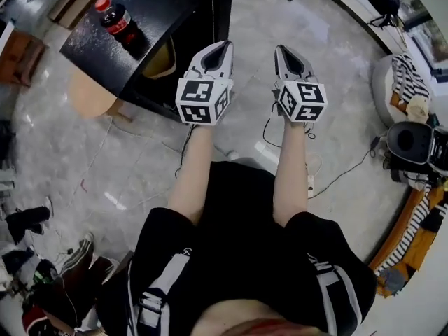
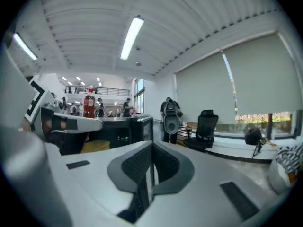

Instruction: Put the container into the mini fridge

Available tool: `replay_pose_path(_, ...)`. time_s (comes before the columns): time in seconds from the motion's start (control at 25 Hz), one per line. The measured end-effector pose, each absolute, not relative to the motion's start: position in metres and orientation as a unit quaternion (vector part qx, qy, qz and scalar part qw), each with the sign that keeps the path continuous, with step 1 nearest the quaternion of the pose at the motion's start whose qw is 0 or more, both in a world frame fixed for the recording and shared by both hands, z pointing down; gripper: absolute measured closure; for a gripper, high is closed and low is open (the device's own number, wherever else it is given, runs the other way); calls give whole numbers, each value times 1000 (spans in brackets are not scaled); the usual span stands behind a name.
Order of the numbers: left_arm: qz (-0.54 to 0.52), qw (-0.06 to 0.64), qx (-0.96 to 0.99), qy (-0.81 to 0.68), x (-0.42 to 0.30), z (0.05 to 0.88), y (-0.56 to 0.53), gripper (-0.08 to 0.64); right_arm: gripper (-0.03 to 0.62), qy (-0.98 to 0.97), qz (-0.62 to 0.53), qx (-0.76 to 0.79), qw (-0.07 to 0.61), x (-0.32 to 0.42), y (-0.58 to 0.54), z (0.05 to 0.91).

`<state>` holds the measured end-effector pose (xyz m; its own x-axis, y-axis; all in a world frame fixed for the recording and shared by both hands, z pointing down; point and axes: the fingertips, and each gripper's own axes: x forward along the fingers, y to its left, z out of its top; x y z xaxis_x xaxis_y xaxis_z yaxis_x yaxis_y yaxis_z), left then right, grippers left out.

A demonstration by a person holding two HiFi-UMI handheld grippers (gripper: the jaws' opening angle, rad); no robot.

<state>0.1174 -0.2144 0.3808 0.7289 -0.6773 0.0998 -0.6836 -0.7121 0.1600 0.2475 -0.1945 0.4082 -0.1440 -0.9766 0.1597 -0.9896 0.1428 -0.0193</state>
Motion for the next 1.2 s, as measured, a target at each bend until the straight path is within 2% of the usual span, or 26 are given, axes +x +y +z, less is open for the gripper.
replay_pose_path(0.16, 1, 78, 954, -289, 194, 361, -203, 549, 580, -688, 63, 723, -8, 322, -154, 382)
replay_pose_path(0.32, -9, 67, 965, -253, 240, 346, -188, 549, 580, -629, 35, 777, 11, 369, -119, 360)
replay_pose_path(0.4, -5, 63, 965, -253, 255, 342, -187, 549, 580, -614, 30, 788, -5, 383, -108, 349)
replay_pose_path(0.76, 7, 51, 971, -232, 290, 332, -188, 549, 580, -597, 27, 800, -49, 407, -99, 332)
replay_pose_path(1.2, 4, 42, 973, -226, 302, 320, -209, 549, 580, -599, 32, 799, -45, 416, -124, 327)
